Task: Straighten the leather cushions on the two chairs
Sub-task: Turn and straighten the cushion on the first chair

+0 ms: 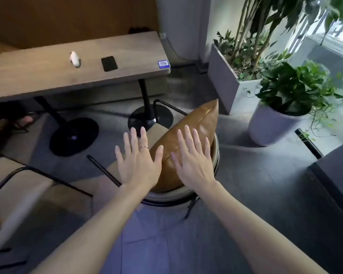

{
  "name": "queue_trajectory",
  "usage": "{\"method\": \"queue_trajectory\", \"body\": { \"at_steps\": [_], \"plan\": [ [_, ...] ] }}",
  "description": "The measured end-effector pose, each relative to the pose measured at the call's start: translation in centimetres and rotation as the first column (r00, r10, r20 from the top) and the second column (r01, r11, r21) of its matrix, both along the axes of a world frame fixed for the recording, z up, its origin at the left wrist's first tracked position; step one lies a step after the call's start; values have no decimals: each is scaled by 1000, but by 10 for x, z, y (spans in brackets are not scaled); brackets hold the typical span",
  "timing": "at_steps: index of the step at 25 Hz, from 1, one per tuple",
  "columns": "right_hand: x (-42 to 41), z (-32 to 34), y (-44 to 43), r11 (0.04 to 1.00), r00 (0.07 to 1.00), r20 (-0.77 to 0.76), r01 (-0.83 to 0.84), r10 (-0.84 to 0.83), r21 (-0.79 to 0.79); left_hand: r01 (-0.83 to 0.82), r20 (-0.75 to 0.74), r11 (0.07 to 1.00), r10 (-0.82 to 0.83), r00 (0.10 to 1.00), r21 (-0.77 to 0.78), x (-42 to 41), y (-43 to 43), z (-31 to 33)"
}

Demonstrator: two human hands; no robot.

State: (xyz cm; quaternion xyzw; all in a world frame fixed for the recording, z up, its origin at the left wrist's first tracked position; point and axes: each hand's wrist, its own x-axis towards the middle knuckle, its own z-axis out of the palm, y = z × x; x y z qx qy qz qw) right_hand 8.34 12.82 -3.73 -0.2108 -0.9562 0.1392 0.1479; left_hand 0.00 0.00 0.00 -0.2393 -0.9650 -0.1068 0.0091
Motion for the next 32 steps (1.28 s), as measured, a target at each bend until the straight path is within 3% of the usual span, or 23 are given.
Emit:
{"method": "queue_trajectory", "body": {
  "at_steps": [4,7,9,12,16,18,19,23,26,32],
  "plan": [
    [-2,-50,4,994,997,74,41,-34,-100,-163,205,986,164,965,-19,4,10,-53],
    [-2,-81,1,984,998,50,33,-25,-176,-253,202,954,219,955,159,12,15,-82],
    [-3,-87,2,981,999,35,24,-18,-193,-361,224,868,298,928,340,17,16,-91],
    [1,-85,4,960,998,-62,-15,-3,-279,-659,508,591,432,745,465,24,16,-97],
    [14,-82,21,919,938,-294,57,-183,-390,-920,816,213,426,390,328,26,14,-87],
    [17,-82,34,787,907,-175,221,-383,-576,-971,920,2,320,228,240,25,18,-81],
    [16,-80,40,692,885,-79,301,-460,-656,-974,943,-50,266,201,221,24,18,-83],
    [9,-81,59,504,836,191,474,-514,-722,-964,947,-94,232,223,250,21,18,-94],
    [4,-92,70,277,784,407,568,-468,-775,-962,918,-69,324,229,265,18,17,-97],
    [1,-108,74,263,771,470,605,-430,-751,-967,912,-39,346,222,251,-2,10,-94]
  ]
}}
